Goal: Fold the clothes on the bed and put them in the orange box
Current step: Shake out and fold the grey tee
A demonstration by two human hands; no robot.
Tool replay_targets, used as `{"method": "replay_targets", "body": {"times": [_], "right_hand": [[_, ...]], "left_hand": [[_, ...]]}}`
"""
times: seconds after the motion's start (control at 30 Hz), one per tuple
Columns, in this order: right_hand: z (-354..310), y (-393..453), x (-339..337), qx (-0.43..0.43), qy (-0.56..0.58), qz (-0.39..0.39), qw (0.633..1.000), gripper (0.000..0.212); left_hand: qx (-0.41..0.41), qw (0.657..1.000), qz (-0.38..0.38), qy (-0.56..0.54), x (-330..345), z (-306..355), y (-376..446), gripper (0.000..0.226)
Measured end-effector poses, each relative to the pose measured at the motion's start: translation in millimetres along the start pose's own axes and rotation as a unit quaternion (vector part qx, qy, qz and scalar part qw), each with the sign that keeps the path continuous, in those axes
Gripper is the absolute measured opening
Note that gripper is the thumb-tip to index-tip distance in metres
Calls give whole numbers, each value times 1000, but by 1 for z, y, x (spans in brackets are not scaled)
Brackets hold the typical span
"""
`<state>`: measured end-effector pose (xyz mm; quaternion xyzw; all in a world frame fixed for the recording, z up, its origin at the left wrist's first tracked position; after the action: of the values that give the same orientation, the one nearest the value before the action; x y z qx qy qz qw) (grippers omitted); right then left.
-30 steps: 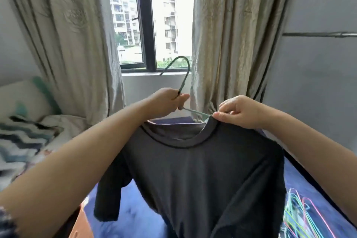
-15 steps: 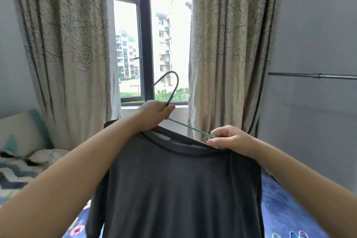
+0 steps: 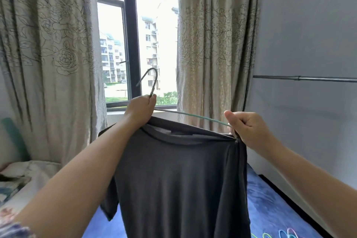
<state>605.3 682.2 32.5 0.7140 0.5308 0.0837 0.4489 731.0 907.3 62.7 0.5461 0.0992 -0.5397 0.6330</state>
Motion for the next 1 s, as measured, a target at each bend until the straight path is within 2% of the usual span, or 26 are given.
{"method": "replay_targets", "body": {"times": [0.1, 0.2, 0.27, 0.33, 0.4, 0.43, 0.5, 0.57, 0.63, 0.67, 0.7, 0.73, 0.77, 0.8, 0.83, 0.87, 0.9, 0.93, 0.97, 1.0], "right_hand": [[12, -5, -10, -8, -21, 79, 997, 80], [21, -10, -16, -12, -40, 129, 991, 90], [25, -13, -17, -8, -29, 152, 988, 80], [31, -18, -17, -9, -24, 155, 988, 65], [41, -27, -11, -13, -28, 107, 994, 59], [47, -32, -6, -16, -35, 63, 997, 61], [61, -40, 10, 2, -58, -41, 997, 62], [78, -45, 29, 58, -117, -147, 981, 59], [97, -56, 47, 122, -228, -278, 925, 58], [109, -66, 52, 151, -297, -351, 875, 55], [120, -80, 55, 177, -362, -420, 813, 51], [130, -96, 56, 193, -415, -478, 749, 48], [138, -110, 55, 199, -456, -519, 696, 46], [145, -123, 53, 211, -481, -543, 655, 44], [150, -132, 50, 223, -487, -551, 639, 40], [154, -137, 46, 232, -471, -548, 651, 31], [156, -139, 41, 239, -437, -526, 690, 22], [164, -138, 30, 263, -390, -485, 738, 26], [174, -137, 15, 305, -318, -424, 791, 26], [184, -134, -5, 372, -210, -314, 848, 23]], "left_hand": [[-30, 999, -13, -8, 13, -6, 5, 47], [-39, 998, -32, -25, 27, -5, 5, 48], [-67, 996, -32, -53, 36, -5, 4, 50], [-138, 985, -6, -99, 39, -19, 11, 47], [-244, 954, 32, -174, 34, -43, 16, 42], [-275, 939, 26, -204, 35, -50, 15, 41], [-274, 924, -36, -265, 48, -41, 13, 42], [-299, 881, -46, -365, 63, -16, 3, 40], [-325, 806, -79, -488, 84, 13, -9, 36], [-284, 780, -102, -548, 86, 37, -10, 37], [-294, 757, -94, -576, 89, 44, -12, 42], [-296, 745, -91, -591, 92, 49, -13, 44], [-292, 747, -87, -590, 94, 50, -11, 45], [-279, 759, -83, -582, 95, 52, -12, 46], [-269, 774, -80, -568, 101, 49, -13, 45], [-257, 791, -84, -548, 108, 48, -16, 44], [-246, 808, -86, -528, 117, 44, -19, 42], [-241, 822, -85, -508, 127, 40, -23, 40], [-244, 836, -85, -484, 143, 37, -28, 36], [-249, 848, -81, -460, 154, 34, -34, 34]]}}
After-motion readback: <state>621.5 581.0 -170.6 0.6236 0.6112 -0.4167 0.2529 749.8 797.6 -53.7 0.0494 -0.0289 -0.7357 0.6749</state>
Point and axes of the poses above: each hand's wrist, its own y-axis towards the middle knuckle, its own x-axis out of the palm, z = x × y, the point moved 7 cm from there along y, towards the middle knuckle, and after that the axes turned 3 degrees about y, right-handed, at the moved point
